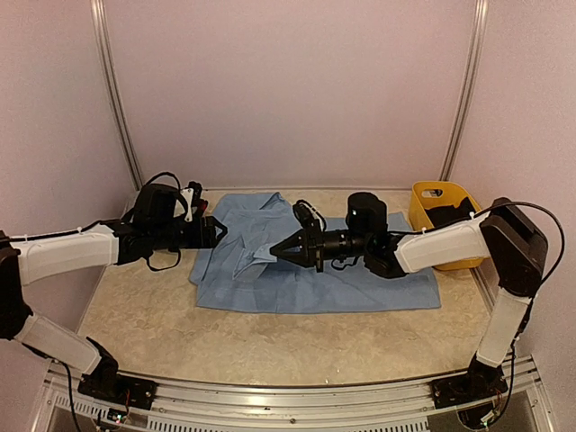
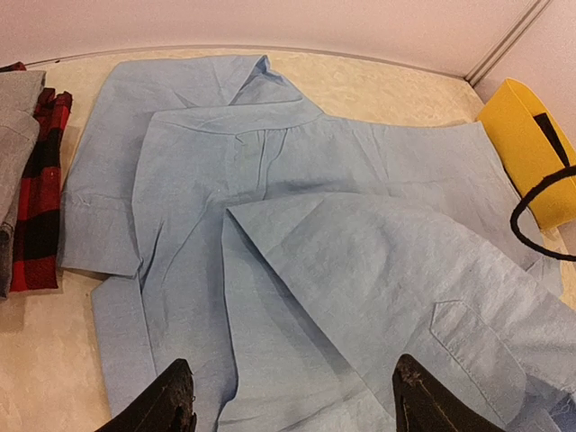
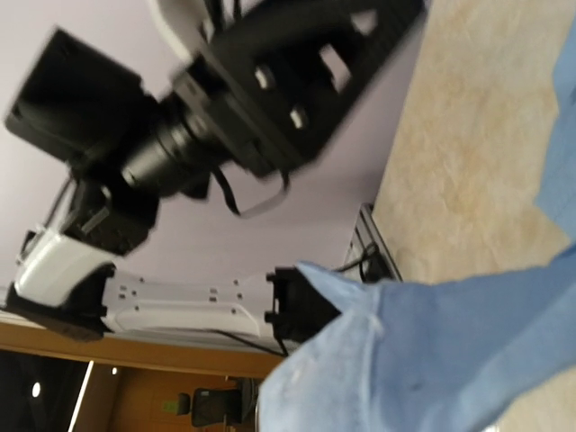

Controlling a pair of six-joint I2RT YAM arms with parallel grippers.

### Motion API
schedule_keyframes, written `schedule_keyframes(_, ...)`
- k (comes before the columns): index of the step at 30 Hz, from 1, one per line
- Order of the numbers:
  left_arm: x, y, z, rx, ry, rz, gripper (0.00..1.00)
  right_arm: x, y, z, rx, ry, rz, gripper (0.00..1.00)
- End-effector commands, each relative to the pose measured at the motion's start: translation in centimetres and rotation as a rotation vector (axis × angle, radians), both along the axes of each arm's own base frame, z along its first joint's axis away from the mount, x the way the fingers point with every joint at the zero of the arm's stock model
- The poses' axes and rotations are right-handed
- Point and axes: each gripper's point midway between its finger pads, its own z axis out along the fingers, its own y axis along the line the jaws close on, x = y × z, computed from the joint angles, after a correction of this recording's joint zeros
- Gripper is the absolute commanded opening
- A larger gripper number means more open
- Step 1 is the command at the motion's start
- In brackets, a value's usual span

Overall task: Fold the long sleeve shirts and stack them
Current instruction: Fold the flattened shirt at the center of the board.

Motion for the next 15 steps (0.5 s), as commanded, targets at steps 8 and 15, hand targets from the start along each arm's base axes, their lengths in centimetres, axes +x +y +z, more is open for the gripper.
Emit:
schedule_keyframes(8, 0.7, -0.3, 0.8, 0.007, -0.014, -0.009, 0.71, -3.0, -4.2, -3.7, -0.109, 0.036, 0.0, 0.0)
schedule_keyframes(15, 0.7, -0.7, 1.1, 0.004, -0.017, -0.017, 0.71, -2.1, -9.7, -7.3, -0.33, 0.022, -0.032, 0.0)
